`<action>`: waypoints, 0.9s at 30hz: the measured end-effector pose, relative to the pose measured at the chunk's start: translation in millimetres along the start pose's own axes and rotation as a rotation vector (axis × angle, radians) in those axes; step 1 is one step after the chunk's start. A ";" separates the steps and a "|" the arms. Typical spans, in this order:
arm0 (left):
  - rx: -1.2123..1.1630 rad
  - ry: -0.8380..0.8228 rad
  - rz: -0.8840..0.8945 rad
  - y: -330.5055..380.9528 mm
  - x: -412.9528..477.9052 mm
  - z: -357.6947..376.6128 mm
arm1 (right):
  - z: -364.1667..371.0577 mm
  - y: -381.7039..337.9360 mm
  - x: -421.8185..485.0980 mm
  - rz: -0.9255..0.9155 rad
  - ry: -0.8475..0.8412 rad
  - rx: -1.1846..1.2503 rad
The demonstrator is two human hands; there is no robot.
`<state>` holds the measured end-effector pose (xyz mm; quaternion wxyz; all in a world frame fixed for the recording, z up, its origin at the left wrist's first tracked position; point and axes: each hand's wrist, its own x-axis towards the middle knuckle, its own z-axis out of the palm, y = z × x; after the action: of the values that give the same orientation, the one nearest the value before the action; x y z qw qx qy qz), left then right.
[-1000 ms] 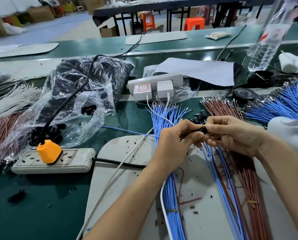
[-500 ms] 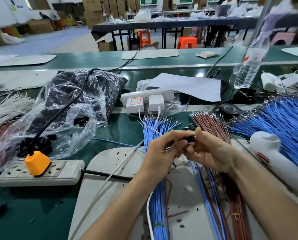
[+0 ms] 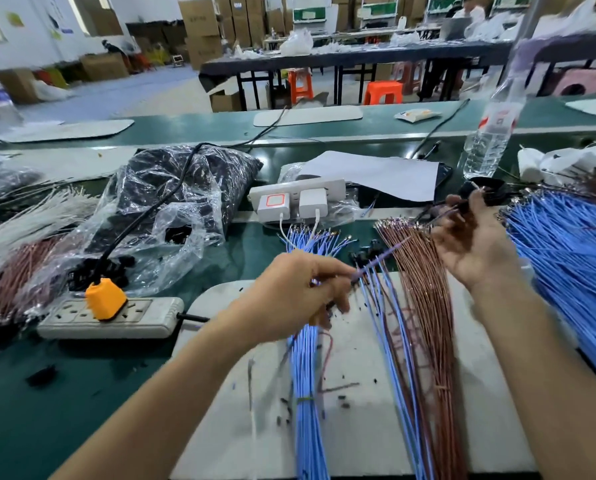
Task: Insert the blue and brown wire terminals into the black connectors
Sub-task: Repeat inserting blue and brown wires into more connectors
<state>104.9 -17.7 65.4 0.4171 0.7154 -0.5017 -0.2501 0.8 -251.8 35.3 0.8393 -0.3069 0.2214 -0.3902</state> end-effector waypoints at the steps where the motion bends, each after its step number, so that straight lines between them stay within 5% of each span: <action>1: 0.084 -0.145 -0.006 9.1 -9.9 0.8 | 1.5 3.4 1.2 -0.027 0.044 -0.128; 4: 0.279 -0.600 0.030 28.8 -39.0 7.0 | 6.9 18.1 3.0 -0.169 0.076 -0.448; 6: 0.383 -0.654 0.062 28.2 -42.2 7.2 | 5.5 29.7 3.9 -0.334 0.054 -0.757; 9: 0.545 -0.326 -0.021 10.9 -19.5 3.0 | -0.2 46.2 5.7 -0.496 0.017 -1.124; 12: 0.704 -0.047 -0.182 -16.4 5.8 3.7 | -0.9 57.0 2.0 -0.458 -0.075 -1.258; 18: 0.863 0.066 -0.327 -39.9 9.4 6.8 | 4.1 56.6 -8.4 -0.620 -0.167 -1.525; 23: 0.607 0.117 -0.257 -32.5 0.8 -20.8 | 10.8 59.0 -17.0 -0.872 -0.239 -1.577; 27: 0.911 0.192 -0.278 -32.9 -7.2 -37.4 | 9.3 62.2 -16.4 -0.832 -0.305 -1.619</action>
<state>148.0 6.8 56.8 0.0685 0.9053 -0.4190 0.0087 29.1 -204.1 1.3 0.1806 -0.9033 0.1858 -0.3419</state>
